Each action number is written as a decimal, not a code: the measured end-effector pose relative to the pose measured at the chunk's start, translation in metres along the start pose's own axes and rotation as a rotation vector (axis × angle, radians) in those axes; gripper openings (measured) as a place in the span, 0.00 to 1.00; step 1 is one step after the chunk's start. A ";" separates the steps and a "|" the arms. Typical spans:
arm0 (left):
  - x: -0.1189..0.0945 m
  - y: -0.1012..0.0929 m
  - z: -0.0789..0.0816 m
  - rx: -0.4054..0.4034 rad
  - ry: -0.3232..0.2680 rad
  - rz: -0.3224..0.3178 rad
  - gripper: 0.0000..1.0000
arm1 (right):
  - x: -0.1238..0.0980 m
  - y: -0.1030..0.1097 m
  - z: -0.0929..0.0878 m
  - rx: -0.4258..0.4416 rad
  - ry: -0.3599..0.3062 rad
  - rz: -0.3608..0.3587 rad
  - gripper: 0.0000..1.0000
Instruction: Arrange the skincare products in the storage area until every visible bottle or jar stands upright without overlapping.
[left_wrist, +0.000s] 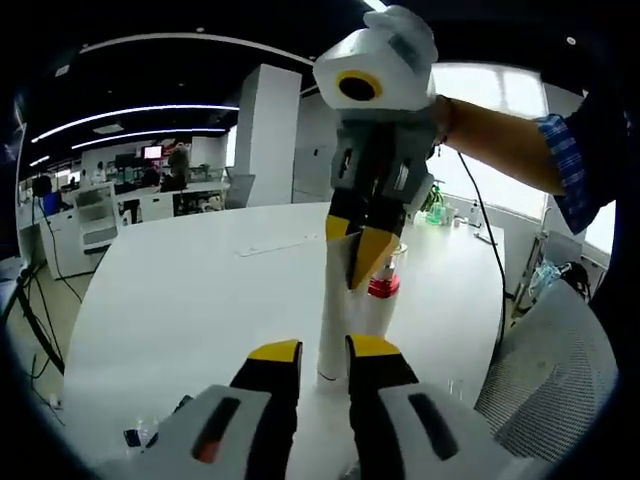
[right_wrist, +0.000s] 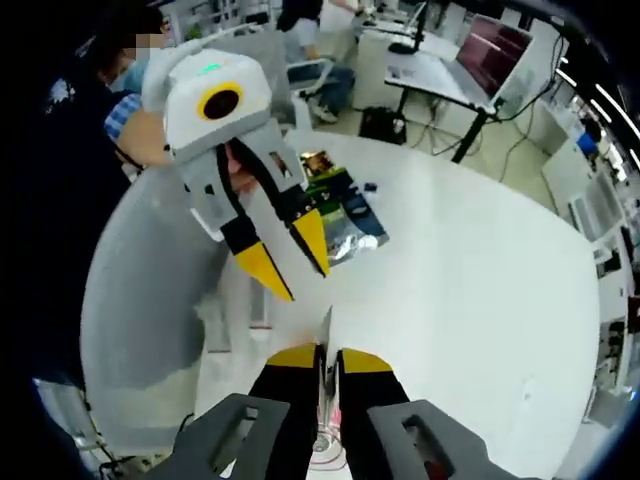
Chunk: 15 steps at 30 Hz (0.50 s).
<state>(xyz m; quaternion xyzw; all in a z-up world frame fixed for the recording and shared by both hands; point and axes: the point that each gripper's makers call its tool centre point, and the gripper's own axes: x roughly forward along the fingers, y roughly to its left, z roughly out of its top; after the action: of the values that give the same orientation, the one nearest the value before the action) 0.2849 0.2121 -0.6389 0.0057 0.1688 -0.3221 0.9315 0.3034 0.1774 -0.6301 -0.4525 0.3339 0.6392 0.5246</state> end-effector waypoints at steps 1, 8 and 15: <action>0.000 0.000 0.000 -0.001 0.002 0.000 0.13 | 0.000 0.000 0.000 -0.002 -0.001 0.000 0.00; 0.000 0.003 -0.002 -0.024 0.006 0.003 0.14 | 0.009 0.003 -0.002 -0.009 0.029 -0.018 0.04; 0.002 0.001 -0.008 -0.025 0.031 0.000 0.19 | 0.023 0.001 -0.012 0.060 0.103 0.009 0.05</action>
<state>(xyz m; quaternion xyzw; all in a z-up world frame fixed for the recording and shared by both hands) 0.2843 0.2125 -0.6474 -0.0009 0.1875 -0.3198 0.9287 0.3044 0.1745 -0.6558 -0.4673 0.3813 0.6072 0.5172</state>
